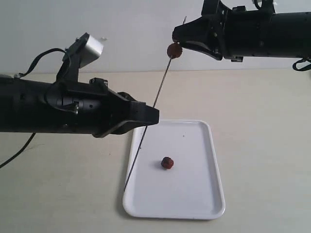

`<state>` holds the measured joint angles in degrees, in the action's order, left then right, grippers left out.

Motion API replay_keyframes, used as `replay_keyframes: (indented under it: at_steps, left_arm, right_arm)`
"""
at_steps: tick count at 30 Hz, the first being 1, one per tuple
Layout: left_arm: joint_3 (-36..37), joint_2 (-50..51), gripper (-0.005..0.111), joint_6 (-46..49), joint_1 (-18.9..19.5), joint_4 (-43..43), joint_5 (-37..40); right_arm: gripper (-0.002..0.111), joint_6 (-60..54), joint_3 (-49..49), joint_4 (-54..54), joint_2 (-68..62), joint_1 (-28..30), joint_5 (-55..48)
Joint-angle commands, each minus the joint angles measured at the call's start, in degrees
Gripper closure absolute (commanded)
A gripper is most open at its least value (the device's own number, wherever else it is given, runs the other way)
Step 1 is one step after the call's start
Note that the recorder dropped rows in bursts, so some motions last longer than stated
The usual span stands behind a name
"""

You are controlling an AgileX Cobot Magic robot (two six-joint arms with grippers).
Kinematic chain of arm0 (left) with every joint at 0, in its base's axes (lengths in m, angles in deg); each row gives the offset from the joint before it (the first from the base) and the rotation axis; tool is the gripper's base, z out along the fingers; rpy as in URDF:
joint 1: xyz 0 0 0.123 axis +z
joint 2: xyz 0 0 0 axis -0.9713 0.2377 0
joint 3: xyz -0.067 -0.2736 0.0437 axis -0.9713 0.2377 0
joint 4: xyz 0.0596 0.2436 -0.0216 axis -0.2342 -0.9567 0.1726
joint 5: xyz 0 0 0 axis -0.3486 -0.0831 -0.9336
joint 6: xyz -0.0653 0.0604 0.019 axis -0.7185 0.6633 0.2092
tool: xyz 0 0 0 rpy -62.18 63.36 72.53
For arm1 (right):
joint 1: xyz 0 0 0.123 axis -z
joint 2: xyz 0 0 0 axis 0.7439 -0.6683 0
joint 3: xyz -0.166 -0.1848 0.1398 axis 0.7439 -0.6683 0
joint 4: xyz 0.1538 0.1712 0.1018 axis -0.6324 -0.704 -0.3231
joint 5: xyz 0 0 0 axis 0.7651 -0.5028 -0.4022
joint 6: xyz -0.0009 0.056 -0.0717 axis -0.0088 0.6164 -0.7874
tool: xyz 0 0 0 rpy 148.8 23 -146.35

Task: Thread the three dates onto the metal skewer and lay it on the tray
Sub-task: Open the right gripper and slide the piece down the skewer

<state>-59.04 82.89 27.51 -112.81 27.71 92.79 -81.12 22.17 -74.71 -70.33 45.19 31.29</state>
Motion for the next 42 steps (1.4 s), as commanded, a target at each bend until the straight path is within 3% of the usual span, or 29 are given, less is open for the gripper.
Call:
replay_keyframes:
  at_steps: [1,4,10,12,26,37,42]
  left_arm:
    - [-1.52,-0.17,0.107,0.17,0.12,0.84,-0.12]
    - [-1.52,-0.17,0.107,1.69,0.12,0.84,-0.12]
    - [-1.52,-0.17,0.107,2.53,0.12,0.84,-0.12]
    - [-1.52,-0.17,0.107,2.53,0.12,0.84,-0.12]
    - [-1.52,-0.17,0.107,0.81,0.12,-1.74,0.50]
    - [-1.52,-0.17,0.107,-0.29,0.00,-1.94,2.90]
    - [-1.52,-0.17,0.107,-5.69,0.11,-8.49,-1.05]
  right_arm:
    - [0.081,-1.69,-0.15,1.29,0.44,0.27,-1.02]
    - [0.076,-3.14,-0.15,1.60,0.44,0.27,-1.02]
    - [0.040,-5.61,-0.15,2.94,0.44,0.27,-1.02]
    - [0.036,-5.66,-0.04,2.94,0.66,0.27,-1.02]
    - [0.036,-5.75,-0.04,6.12,9.44,0.27,7.00]
    - [0.049,-5.25,-0.04,5.41,7.98,0.27,7.84]
    - [0.049,0.16,-0.04,11.17,10.57,0.27,10.07]
